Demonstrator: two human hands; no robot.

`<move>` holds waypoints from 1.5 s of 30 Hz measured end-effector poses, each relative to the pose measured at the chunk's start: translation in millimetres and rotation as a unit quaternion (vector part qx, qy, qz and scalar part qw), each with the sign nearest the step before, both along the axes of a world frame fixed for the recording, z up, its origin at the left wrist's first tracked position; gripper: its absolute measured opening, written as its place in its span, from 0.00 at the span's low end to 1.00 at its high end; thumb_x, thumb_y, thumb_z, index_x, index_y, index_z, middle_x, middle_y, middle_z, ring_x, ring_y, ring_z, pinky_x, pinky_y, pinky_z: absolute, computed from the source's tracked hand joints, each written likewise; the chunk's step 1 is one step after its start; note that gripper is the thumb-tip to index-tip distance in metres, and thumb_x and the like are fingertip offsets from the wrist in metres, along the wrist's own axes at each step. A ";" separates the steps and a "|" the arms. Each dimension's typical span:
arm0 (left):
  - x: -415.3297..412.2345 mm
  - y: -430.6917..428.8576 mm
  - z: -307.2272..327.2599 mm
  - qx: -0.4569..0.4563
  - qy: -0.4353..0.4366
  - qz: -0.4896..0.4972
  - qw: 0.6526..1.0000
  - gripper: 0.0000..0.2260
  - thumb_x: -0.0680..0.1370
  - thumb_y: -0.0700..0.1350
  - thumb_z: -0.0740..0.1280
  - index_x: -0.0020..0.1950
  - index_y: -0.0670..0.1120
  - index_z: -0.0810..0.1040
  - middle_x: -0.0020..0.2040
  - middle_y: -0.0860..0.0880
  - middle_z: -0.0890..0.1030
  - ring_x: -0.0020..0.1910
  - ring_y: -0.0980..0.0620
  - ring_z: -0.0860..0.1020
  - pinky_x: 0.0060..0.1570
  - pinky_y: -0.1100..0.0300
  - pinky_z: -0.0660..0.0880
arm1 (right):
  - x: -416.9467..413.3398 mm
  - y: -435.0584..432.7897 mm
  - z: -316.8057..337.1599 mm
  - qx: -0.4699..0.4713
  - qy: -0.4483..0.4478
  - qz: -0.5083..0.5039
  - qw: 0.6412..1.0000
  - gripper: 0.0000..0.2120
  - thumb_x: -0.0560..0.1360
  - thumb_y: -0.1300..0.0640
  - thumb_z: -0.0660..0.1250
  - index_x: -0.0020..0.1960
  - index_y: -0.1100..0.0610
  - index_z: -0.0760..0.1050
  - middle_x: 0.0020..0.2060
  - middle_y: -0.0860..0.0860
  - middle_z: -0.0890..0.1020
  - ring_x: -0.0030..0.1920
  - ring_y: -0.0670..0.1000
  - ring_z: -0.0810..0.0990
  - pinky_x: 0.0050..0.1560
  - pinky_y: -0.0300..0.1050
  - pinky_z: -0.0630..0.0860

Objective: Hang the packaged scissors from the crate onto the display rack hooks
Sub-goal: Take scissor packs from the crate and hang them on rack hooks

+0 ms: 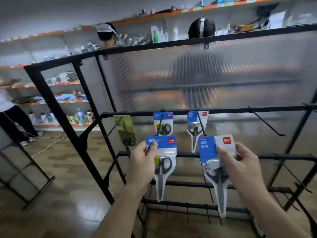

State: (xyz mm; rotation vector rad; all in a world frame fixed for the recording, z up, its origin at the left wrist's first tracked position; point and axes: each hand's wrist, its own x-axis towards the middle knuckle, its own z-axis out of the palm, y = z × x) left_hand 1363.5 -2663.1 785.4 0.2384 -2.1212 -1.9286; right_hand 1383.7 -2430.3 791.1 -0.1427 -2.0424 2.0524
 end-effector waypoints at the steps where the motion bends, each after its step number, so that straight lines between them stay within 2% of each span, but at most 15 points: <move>1: -6.0 0.3 -2.8 -0.002 -0.005 0.005 1.000 0.10 0.85 0.51 0.63 0.53 0.47 0.82 0.44 0.50 0.88 0.42 0.53 0.86 0.39 0.59 0.80 | -2.9 0.4 -0.6 -0.001 0.001 -0.002 1.000 0.07 0.79 0.52 0.70 0.52 0.56 0.79 0.41 0.55 0.86 0.40 0.54 0.87 0.41 0.57 0.84; 3: -18.8 -3.0 -8.7 0.002 -0.009 0.021 1.000 0.11 0.85 0.52 0.63 0.51 0.48 0.81 0.42 0.49 0.87 0.42 0.50 0.86 0.42 0.52 0.82 | -7.5 -1.5 -2.1 -0.001 0.006 -0.010 1.000 0.07 0.78 0.53 0.70 0.52 0.56 0.79 0.41 0.54 0.87 0.41 0.54 0.87 0.41 0.56 0.84; 8: -40.8 -17.8 -20.3 0.024 -0.008 0.013 1.000 0.10 0.85 0.49 0.63 0.51 0.45 0.80 0.41 0.47 0.87 0.38 0.52 0.86 0.33 0.62 0.80 | -12.5 -18.4 -8.1 0.008 0.010 -0.050 0.999 0.07 0.78 0.52 0.70 0.51 0.55 0.80 0.41 0.53 0.86 0.41 0.54 0.86 0.42 0.55 0.84; 12: -52.6 -30.5 -27.0 0.005 0.007 -0.013 1.000 0.10 0.84 0.48 0.65 0.50 0.45 0.82 0.42 0.47 0.87 0.38 0.53 0.85 0.33 0.63 0.78 | -9.5 -34.0 -11.8 0.008 0.014 -0.085 0.996 0.06 0.79 0.53 0.70 0.51 0.56 0.80 0.41 0.52 0.86 0.40 0.50 0.86 0.36 0.42 0.82; 14: -54.3 -33.7 -26.6 0.010 0.017 -0.022 1.000 0.11 0.84 0.48 0.65 0.49 0.44 0.81 0.40 0.48 0.87 0.37 0.52 0.85 0.33 0.63 0.77 | -7.1 -40.4 -14.2 0.004 0.008 -0.095 0.995 0.06 0.79 0.53 0.70 0.51 0.56 0.80 0.41 0.52 0.86 0.40 0.51 0.87 0.38 0.46 0.83; 17: -55.6 -36.4 -22.2 0.009 0.023 -0.045 0.999 0.11 0.84 0.49 0.65 0.47 0.45 0.81 0.39 0.47 0.86 0.39 0.48 0.85 0.38 0.53 0.80 | -4.4 -49.8 -14.1 0.005 -0.006 -0.102 0.995 0.06 0.79 0.53 0.70 0.50 0.56 0.80 0.40 0.52 0.86 0.40 0.53 0.87 0.43 0.55 0.84; 19: -57.2 -37.1 -20.1 0.016 0.029 -0.057 0.998 0.11 0.84 0.48 0.65 0.47 0.46 0.82 0.40 0.46 0.86 0.40 0.44 0.85 0.42 0.46 0.81 | -3.0 -52.6 -12.1 0.013 -0.007 -0.105 0.994 0.06 0.78 0.53 0.70 0.50 0.56 0.80 0.39 0.51 0.86 0.39 0.51 0.86 0.43 0.54 0.84; 21: -58.3 -36.7 -21.3 0.017 0.031 -0.063 0.997 0.10 0.84 0.48 0.65 0.47 0.46 0.82 0.40 0.46 0.86 0.42 0.42 0.85 0.44 0.43 0.81 | -1.6 -52.4 -8.8 0.022 -0.006 -0.102 0.995 0.07 0.78 0.53 0.70 0.50 0.57 0.80 0.40 0.52 0.86 0.39 0.51 0.86 0.41 0.51 0.84; 24: -58.1 -33.0 -24.1 0.030 0.034 -0.067 0.997 0.10 0.84 0.49 0.65 0.49 0.45 0.82 0.41 0.46 0.87 0.42 0.45 0.86 0.43 0.47 0.81 | -0.4 -47.8 -2.7 0.027 0.000 -0.092 0.995 0.07 0.78 0.53 0.70 0.52 0.57 0.80 0.41 0.52 0.86 0.39 0.50 0.87 0.37 0.45 0.82; 28: -58.7 -28.2 -27.3 0.038 0.048 -0.052 0.997 0.10 0.84 0.48 0.66 0.49 0.44 0.82 0.40 0.47 0.87 0.41 0.47 0.86 0.38 0.55 0.79 | -2.1 -40.5 2.6 0.030 0.004 -0.092 0.995 0.08 0.78 0.54 0.71 0.51 0.58 0.80 0.40 0.54 0.86 0.38 0.52 0.86 0.39 0.48 0.82; 32: -58.6 -25.1 -31.9 0.029 0.061 -0.028 0.997 0.10 0.84 0.48 0.66 0.48 0.44 0.82 0.38 0.47 0.86 0.35 0.54 0.83 0.33 0.62 0.75 | -2.2 -37.2 0.4 0.015 0.000 -0.078 0.997 0.07 0.78 0.55 0.71 0.51 0.59 0.80 0.39 0.53 0.86 0.38 0.52 0.86 0.36 0.43 0.82; 39: -58.8 -28.4 -38.1 0.028 0.048 -0.023 0.998 0.09 0.84 0.47 0.66 0.47 0.45 0.81 0.39 0.47 0.87 0.39 0.48 0.86 0.37 0.51 0.81 | -4.1 -34.6 -4.7 0.012 -0.005 -0.065 0.998 0.08 0.78 0.54 0.71 0.52 0.58 0.79 0.40 0.51 0.86 0.38 0.49 0.86 0.34 0.39 0.81; 40: -60.2 -28.9 -38.8 0.024 0.049 -0.024 0.998 0.09 0.84 0.47 0.66 0.48 0.45 0.81 0.40 0.47 0.87 0.39 0.48 0.86 0.37 0.52 0.81 | -5.1 -34.8 -5.4 0.013 -0.007 -0.063 0.998 0.08 0.78 0.54 0.71 0.53 0.58 0.79 0.40 0.51 0.86 0.38 0.49 0.86 0.34 0.39 0.81; 43: -69.0 -29.7 -40.5 0.012 0.053 -0.029 0.998 0.09 0.84 0.47 0.65 0.49 0.44 0.82 0.40 0.48 0.87 0.39 0.51 0.86 0.33 0.62 0.78 | -9.1 -36.7 -7.1 0.011 -0.010 -0.054 0.998 0.09 0.78 0.54 0.71 0.53 0.59 0.79 0.41 0.53 0.86 0.38 0.50 0.86 0.35 0.41 0.82; 45: -79.3 -31.7 -42.2 0.001 0.055 -0.037 0.998 0.08 0.84 0.46 0.66 0.50 0.45 0.83 0.41 0.49 0.87 0.40 0.52 0.85 0.35 0.62 0.78 | -12.3 -38.8 -8.3 0.011 -0.010 -0.051 0.999 0.09 0.78 0.54 0.71 0.53 0.59 0.79 0.41 0.53 0.86 0.39 0.51 0.86 0.35 0.40 0.81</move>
